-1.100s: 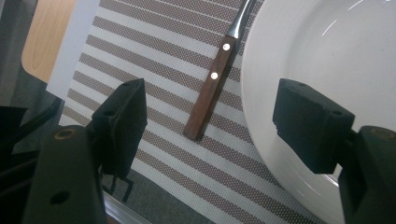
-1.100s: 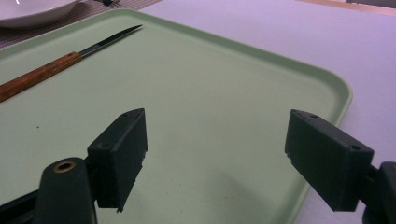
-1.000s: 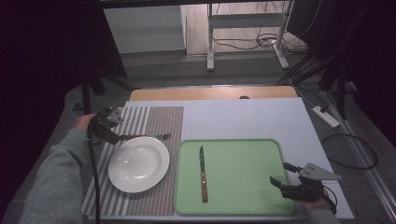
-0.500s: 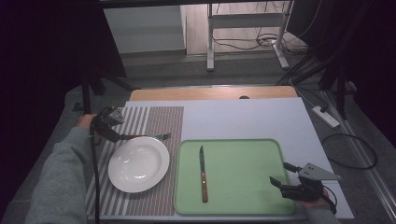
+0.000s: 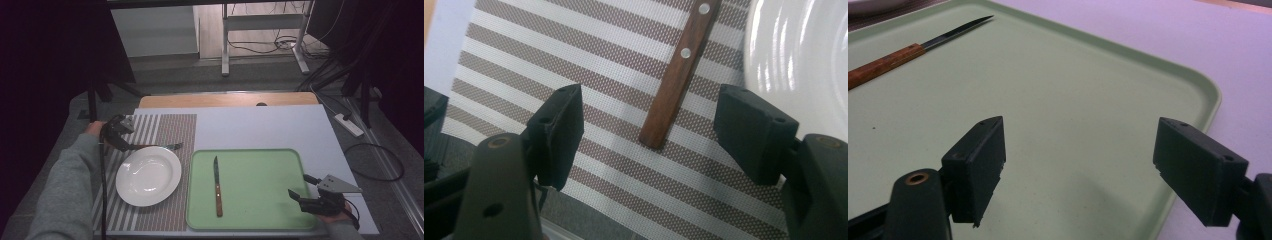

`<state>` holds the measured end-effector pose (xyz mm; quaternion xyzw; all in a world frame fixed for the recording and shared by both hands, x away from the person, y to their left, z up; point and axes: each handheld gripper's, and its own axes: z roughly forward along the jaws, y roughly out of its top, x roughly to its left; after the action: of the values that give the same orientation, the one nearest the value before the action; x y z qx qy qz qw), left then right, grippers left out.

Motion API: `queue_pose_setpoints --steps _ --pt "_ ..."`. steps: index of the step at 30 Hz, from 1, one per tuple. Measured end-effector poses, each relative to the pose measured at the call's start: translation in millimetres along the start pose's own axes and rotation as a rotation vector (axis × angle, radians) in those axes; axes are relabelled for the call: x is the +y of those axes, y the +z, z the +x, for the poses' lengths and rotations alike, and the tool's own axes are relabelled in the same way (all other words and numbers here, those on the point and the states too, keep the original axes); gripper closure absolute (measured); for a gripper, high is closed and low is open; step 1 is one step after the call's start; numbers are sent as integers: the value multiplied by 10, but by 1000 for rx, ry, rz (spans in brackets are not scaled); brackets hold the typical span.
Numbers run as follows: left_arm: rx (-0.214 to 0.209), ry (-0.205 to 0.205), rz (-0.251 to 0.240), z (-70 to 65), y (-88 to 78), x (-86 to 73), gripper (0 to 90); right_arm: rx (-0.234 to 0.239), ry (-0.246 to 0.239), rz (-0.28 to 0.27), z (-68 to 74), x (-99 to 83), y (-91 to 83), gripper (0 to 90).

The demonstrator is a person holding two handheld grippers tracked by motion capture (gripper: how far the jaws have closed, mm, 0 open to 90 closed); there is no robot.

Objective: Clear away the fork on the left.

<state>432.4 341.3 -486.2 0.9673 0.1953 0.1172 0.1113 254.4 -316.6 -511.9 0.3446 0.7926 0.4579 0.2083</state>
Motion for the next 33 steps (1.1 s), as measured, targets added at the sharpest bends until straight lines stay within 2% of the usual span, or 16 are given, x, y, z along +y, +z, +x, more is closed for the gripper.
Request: queue_pose_setpoints --steps 7,12,18,21,24,26,28,32,33 --pt "-17 29 51 17 107 95 296 0 0 3 -2 -3 3 215" --pt "-38 40 58 37 154 157 332 3 0 4 -6 -5 2 215" --pt "-50 51 99 48 208 184 323 6 0 3 -7 -6 4 215" --pt "-60 72 131 60 248 204 317 7 1 3 -9 -6 4 215" --pt "-65 75 131 65 268 210 305 8 -1 5 -10 -7 9 215" --pt "-91 76 159 89 327 214 300 10 0 9 -11 -8 12 214" --pt "-101 74 153 116 334 216 287 10 2 10 -14 -9 14 215" --pt "-127 77 156 141 346 231 325 8 5 11 -22 -14 18 214" --pt "-151 81 156 161 354 235 335 7 6 11 -23 -15 19 214"
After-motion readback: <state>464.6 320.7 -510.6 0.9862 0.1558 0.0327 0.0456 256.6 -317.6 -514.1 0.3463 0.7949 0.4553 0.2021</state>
